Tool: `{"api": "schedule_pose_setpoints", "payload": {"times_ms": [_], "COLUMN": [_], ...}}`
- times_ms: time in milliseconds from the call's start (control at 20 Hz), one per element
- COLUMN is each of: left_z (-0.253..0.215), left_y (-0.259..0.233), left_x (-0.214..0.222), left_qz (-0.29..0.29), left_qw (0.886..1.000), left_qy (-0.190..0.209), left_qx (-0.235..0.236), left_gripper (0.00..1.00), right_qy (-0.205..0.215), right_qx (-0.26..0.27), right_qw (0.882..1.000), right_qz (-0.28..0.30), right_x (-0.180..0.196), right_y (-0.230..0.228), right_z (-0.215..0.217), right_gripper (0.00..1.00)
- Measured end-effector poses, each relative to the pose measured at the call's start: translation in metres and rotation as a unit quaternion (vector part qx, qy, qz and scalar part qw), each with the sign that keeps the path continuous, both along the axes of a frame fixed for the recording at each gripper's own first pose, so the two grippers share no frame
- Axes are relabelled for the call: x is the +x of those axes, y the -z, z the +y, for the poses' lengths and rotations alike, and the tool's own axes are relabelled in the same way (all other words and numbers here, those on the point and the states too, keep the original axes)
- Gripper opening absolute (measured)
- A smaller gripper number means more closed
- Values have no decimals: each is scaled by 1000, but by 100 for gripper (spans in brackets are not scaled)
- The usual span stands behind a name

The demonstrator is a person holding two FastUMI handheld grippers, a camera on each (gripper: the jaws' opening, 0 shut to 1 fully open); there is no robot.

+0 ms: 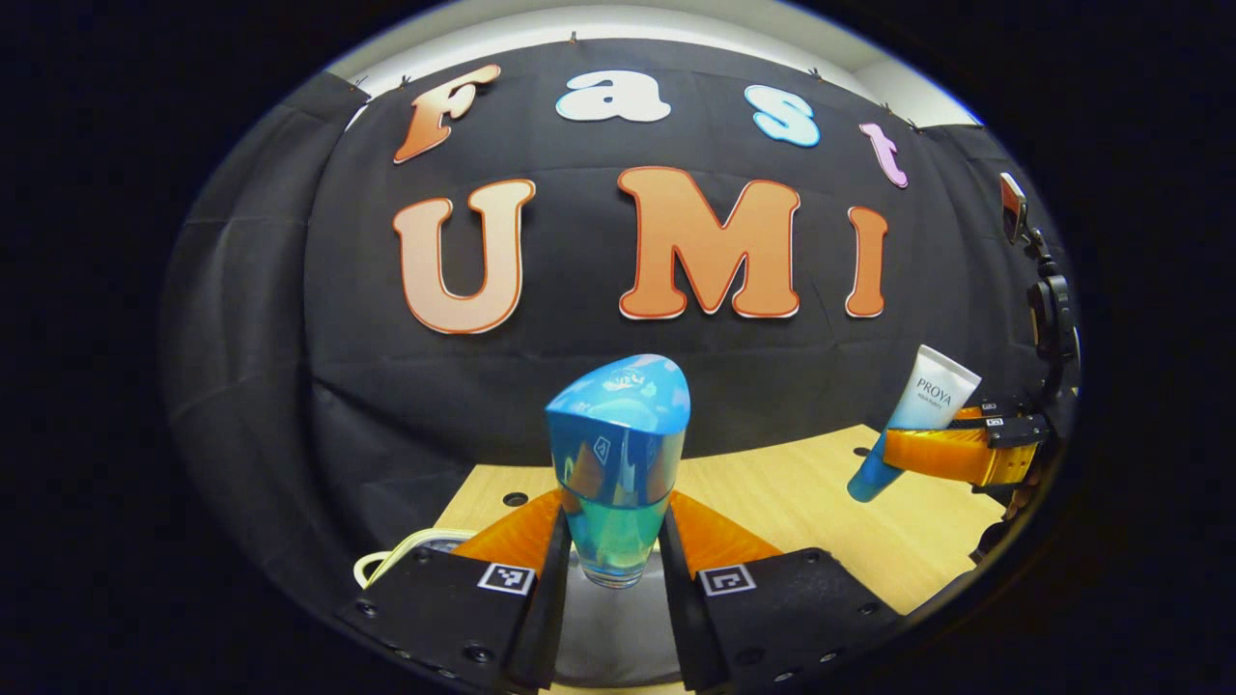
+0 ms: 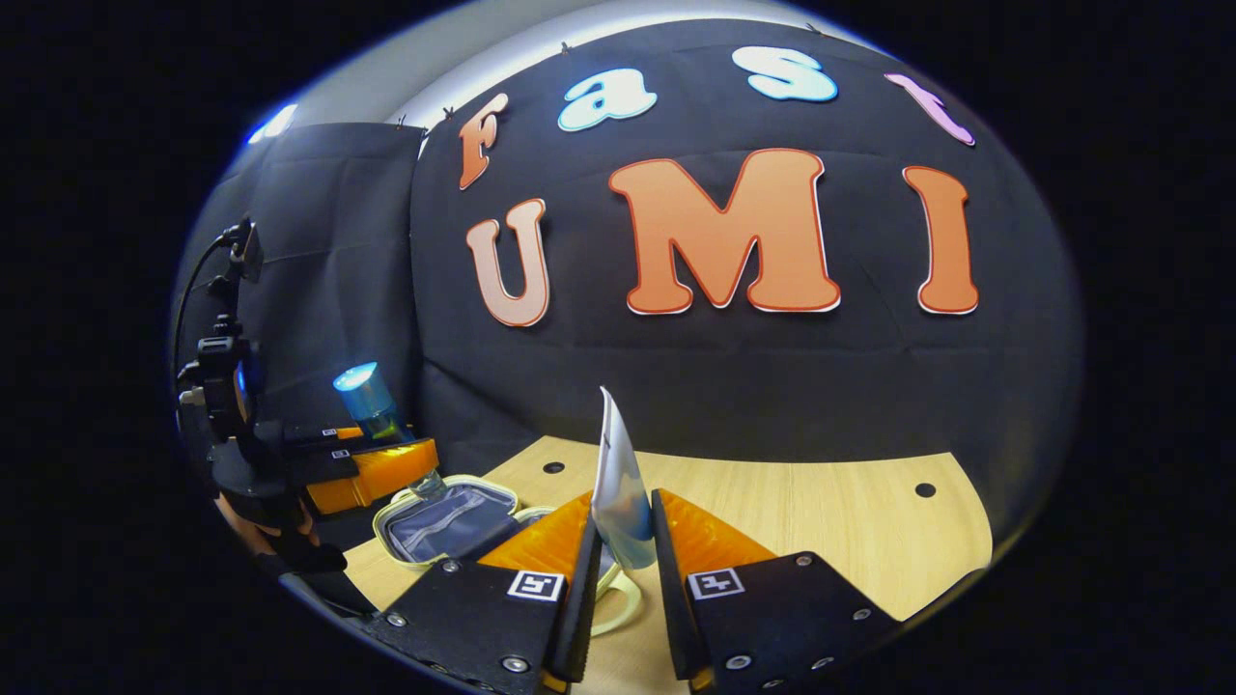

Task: First open the suitcase, pack the skin care products into it, and then close the suitcase.

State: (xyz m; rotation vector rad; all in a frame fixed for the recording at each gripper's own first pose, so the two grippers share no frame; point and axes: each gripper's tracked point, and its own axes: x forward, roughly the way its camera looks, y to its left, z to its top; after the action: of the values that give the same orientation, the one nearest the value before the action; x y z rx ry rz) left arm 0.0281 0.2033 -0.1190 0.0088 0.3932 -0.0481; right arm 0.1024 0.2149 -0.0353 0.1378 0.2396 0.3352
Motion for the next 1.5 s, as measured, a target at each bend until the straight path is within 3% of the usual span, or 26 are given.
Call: {"api": "schedule_pose_setpoints", "payload": {"times_ms": [350, 700, 1000, 1250, 1500], "left_z": [21, 25, 13, 13, 8], "left_y": [68, 162, 209, 255, 265], "left_x": [-3, -6, -19, -35, -47], "left_qz": [79, 204, 297, 378, 446], "left_qw": [996, 977, 951, 920, 890], "left_qy": [32, 65, 86, 96, 90], "left_qx": [-12, -23, -21, -25, -21], "left_gripper": [47, 47, 47, 48, 48], "right_qy": [-15, -22, -28, -29, -40], "right_qx": [-13, -17, -13, 6, 3], "right_qw": [999, 996, 992, 986, 980], "right_qz": [29, 79, 125, 166, 197], "right_x": [0, 2, -1, -4, -13], "right_y": [28, 75, 117, 150, 173], "right_z": [49, 82, 102, 115, 125], "right_gripper": [33, 33, 33, 33, 33]}}
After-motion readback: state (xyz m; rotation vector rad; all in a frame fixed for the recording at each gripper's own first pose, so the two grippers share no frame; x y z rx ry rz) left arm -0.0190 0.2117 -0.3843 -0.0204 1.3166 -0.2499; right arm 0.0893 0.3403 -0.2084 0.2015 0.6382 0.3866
